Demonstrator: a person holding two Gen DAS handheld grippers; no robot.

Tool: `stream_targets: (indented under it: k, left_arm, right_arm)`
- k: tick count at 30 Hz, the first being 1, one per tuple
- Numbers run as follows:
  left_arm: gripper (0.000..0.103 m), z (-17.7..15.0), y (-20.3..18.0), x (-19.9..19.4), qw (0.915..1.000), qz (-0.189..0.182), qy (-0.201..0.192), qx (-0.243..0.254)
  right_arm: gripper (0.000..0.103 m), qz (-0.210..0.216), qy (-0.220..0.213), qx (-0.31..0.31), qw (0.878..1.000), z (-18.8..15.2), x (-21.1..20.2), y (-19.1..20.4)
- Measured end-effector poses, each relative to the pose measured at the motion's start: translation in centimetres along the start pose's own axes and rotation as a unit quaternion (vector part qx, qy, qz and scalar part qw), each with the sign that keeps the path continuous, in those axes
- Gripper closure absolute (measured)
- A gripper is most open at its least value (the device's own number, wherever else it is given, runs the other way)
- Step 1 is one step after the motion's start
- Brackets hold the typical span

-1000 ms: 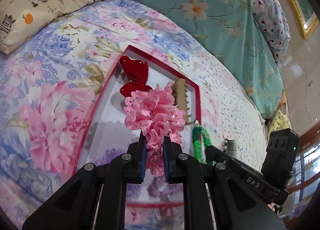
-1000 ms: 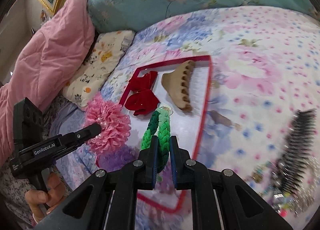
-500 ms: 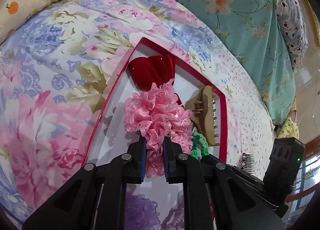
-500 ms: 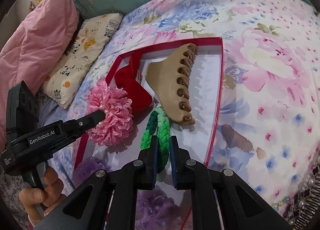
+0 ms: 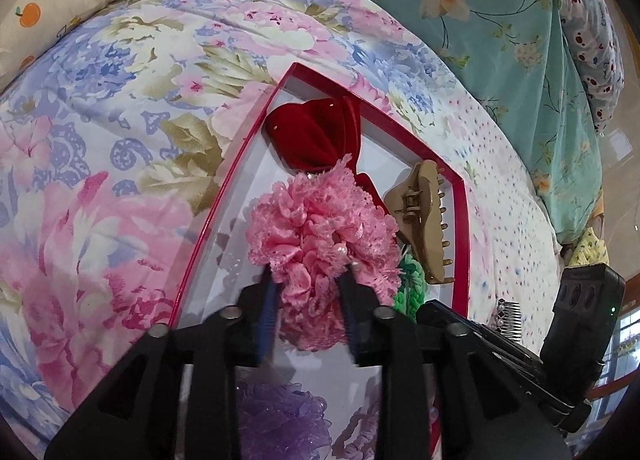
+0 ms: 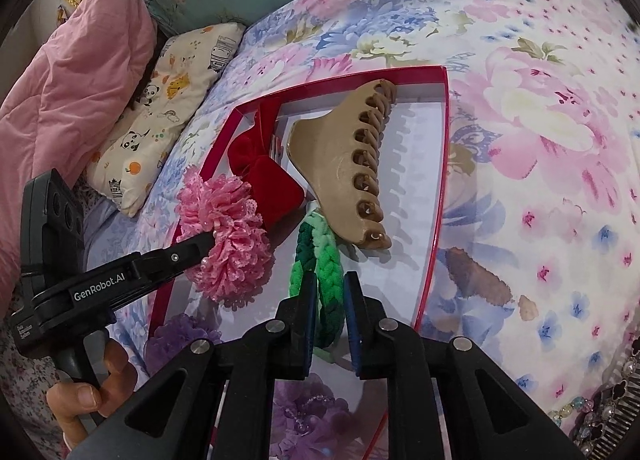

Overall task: Organize jewelry
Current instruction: 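Carry the pink scrunchie and green band into the tray and release both, then move both open tools back toward the black comb and bead bracelets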

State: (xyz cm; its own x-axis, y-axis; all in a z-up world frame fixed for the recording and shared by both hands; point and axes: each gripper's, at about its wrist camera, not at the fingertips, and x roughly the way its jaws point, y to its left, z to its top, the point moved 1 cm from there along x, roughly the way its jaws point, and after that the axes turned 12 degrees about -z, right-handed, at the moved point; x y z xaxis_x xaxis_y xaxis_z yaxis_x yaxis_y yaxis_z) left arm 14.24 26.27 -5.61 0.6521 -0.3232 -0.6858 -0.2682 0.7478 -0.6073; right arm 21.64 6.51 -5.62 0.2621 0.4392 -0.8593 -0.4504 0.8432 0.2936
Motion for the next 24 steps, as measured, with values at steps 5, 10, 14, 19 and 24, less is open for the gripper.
stream_targets:
  k: [5,10,14,19,24]
  left_arm:
    - [0.068,-0.1,-0.5,-0.6,0.9999,0.005,-0.002,0.01]
    - [0.068,-0.5,-0.9,-1.4,0.9999,0.005,-0.004,0.012]
    - [0.066,-1.0,-1.1,-1.9,0.9999,0.005,-0.002,0.014]
    - [0.058,-1.7,-1.5,-2.7,0.9998,0.008,-0.005,0.018]
    - [0.058,-2.6,-2.0,-3.8,0.9998,0.004,-0.008,0.018]
  right_arm:
    - [0.079,0.003,-0.005,0.002,1.0,-0.1,-0.7,0.1]
    - [0.079,0.009,-0.015,0.007,1.0,-0.3,-1.9,-0.1]
    - [0.074,0.014,-0.024,0.011,1.0,-0.8,-3.3,-0.3]
    - [0.072,0.018,-0.037,0.017,0.999,-1.5,-5.4,-1.0]
    - [0.072,0.016,-0.044,0.032,0.998,-2.6,-7.1,-2.4]
